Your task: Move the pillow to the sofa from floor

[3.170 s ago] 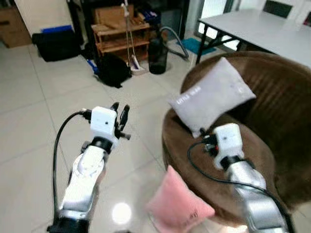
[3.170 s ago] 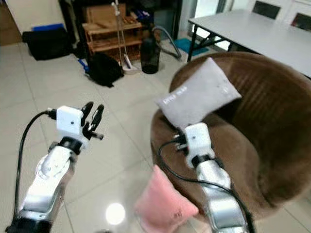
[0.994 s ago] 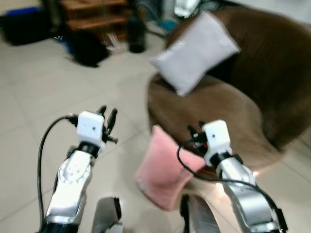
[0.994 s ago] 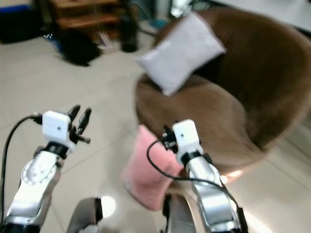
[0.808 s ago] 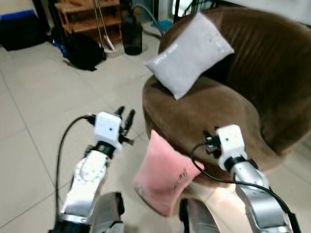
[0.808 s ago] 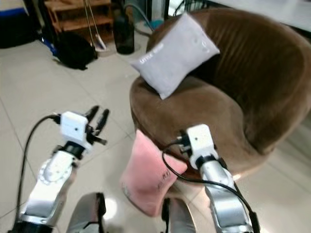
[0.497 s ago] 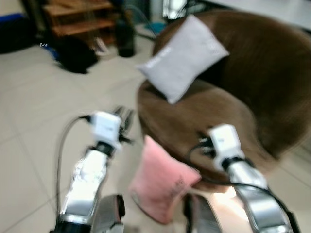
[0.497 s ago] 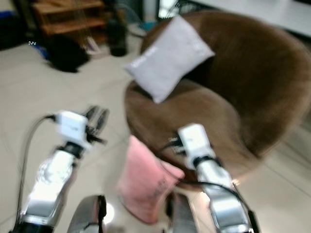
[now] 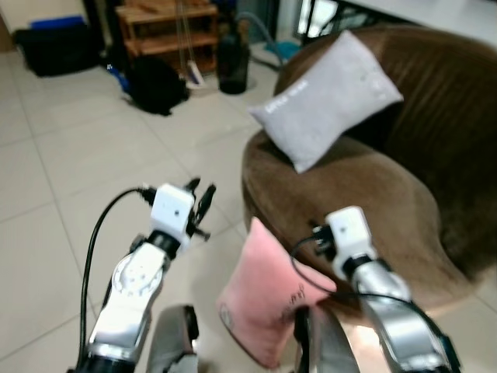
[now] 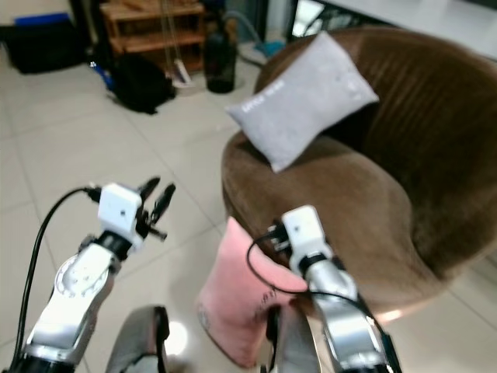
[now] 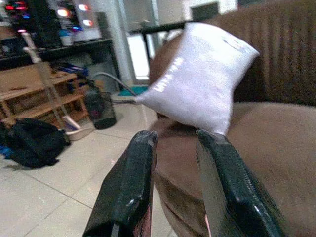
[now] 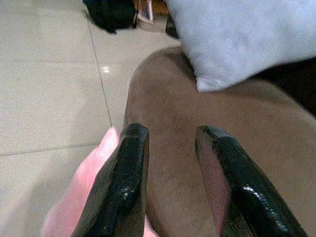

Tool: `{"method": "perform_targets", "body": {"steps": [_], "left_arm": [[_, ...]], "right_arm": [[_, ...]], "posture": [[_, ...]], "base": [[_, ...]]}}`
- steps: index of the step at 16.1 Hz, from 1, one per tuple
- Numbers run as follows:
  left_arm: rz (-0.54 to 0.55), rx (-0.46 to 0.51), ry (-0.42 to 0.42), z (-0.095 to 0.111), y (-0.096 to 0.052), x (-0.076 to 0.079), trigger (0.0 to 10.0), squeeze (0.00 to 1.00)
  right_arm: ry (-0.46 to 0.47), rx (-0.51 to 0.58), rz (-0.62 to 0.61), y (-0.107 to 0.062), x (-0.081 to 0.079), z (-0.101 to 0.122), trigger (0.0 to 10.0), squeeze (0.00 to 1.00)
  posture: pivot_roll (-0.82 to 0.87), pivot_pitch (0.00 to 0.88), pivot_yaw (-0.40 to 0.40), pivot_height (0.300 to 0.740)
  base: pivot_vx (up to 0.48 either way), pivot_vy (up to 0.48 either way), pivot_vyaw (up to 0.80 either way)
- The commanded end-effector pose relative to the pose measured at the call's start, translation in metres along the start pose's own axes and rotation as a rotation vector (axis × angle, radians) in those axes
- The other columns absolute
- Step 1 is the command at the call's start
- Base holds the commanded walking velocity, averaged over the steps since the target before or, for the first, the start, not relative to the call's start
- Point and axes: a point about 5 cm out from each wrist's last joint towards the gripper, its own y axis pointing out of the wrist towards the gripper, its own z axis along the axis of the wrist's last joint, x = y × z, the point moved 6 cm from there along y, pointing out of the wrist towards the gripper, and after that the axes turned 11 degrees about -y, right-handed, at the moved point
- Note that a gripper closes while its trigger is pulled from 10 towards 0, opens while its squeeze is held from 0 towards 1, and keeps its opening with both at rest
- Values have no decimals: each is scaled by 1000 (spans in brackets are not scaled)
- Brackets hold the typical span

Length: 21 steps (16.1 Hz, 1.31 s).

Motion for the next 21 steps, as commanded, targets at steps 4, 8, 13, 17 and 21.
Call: {"method": "perform_targets", "body": {"steps": [4, 8, 13, 17, 21], "left_arm": [[-119, -58, 41, -14, -12, 17, 10000, 0], [-220, -77, 43, -12, -25, 29, 10000, 0], [-248, -95, -1, -6, -37, 28, 10000, 0], [-282, -113, -56, 2, -49, 32, 10000, 0], [-356, -144, -128, 7, -57, 41, 10000, 0]], "right_arm": [[-19, -137, 58, 15, -19, -41, 10000, 0], [25, -170, 43, 27, -25, -51, 10000, 0], [465, -171, -170, 40, 13, -51, 10000, 1000], [674, -273, -353, 36, 37, -79, 10000, 1000], [801, -253, -441, 34, 58, -82, 10000, 1000]], "posture": [[-11, 123, -28, 510], [25, 197, 22, 500], [78, 244, 44, 500], [117, 258, 53, 500], [132, 264, 63, 500]], "base": [[0, 0, 0], [0, 0, 0], [0, 0, 0], [0, 0, 0], [0, 0, 0]]}}
